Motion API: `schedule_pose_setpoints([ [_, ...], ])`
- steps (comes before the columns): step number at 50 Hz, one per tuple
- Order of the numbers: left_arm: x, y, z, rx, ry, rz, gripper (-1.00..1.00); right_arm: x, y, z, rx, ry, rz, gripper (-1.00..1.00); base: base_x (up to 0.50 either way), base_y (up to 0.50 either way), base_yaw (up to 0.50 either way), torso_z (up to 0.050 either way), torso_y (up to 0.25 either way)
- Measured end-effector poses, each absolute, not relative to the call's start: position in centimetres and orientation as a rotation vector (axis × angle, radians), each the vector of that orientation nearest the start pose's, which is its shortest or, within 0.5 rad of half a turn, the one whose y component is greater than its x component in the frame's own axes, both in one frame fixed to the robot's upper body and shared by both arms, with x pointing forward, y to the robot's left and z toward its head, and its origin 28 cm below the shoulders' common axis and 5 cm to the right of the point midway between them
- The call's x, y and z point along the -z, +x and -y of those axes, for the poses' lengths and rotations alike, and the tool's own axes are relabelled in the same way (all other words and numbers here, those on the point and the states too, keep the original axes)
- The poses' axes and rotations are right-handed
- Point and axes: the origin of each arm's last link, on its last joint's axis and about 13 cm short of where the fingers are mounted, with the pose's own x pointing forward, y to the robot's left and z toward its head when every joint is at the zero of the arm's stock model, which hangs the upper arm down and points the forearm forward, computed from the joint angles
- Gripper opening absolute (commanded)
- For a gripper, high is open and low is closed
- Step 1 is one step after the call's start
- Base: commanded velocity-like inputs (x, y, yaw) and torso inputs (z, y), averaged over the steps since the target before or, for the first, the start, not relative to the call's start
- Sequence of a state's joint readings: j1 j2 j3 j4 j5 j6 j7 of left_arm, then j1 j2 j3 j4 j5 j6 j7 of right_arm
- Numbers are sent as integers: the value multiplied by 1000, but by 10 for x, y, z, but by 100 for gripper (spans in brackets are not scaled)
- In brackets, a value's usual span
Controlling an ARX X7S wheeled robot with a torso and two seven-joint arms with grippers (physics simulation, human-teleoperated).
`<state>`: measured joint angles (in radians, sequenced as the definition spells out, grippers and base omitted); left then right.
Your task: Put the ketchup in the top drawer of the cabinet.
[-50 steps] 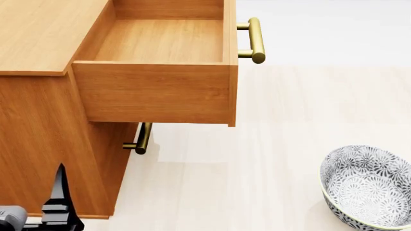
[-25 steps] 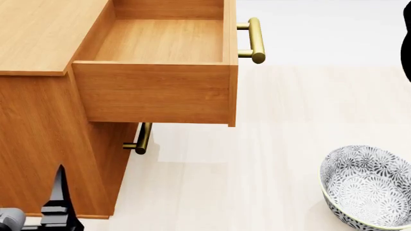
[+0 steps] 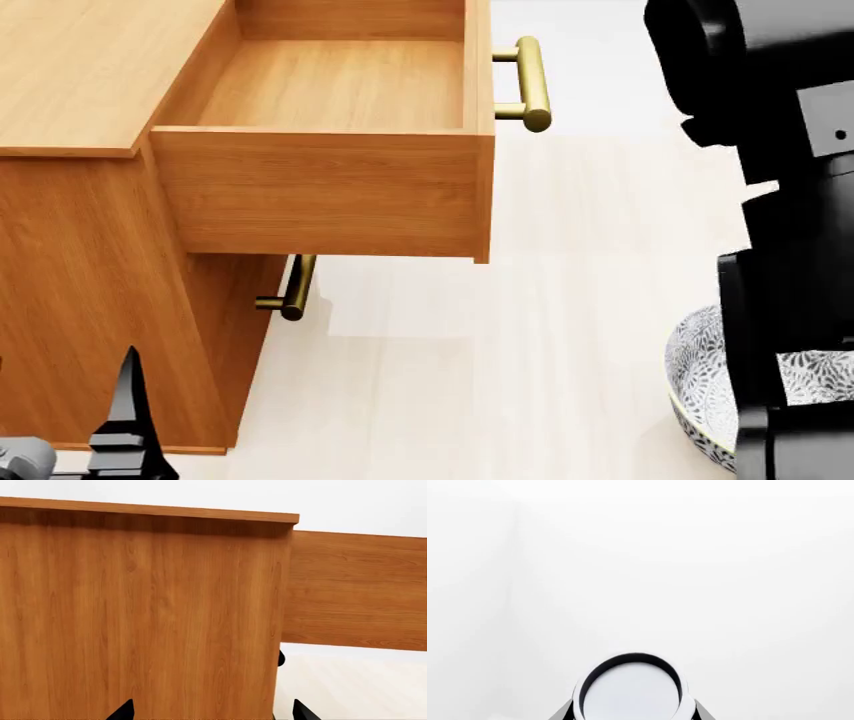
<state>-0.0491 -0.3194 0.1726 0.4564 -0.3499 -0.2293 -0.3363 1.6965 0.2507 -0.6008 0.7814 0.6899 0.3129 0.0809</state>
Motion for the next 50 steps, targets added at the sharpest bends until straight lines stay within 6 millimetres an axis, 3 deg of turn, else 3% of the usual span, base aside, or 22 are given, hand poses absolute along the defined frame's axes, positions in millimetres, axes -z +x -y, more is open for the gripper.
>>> schedule_pose_setpoints([
  [16, -98, 210, -216, -12, -62, 182, 100, -397, 422, 78, -209, -54, 344, -100, 0, 0, 0, 0, 0],
  [40, -95, 212, -216, -13, -67, 170, 100, -385, 418, 33, -345, -74, 275, -100, 0, 0, 0, 0, 0],
  [50, -94, 213, -216, -14, -67, 166, 100, -382, 413, 19, -478, -94, 256, -100, 0, 0, 0, 0, 0],
])
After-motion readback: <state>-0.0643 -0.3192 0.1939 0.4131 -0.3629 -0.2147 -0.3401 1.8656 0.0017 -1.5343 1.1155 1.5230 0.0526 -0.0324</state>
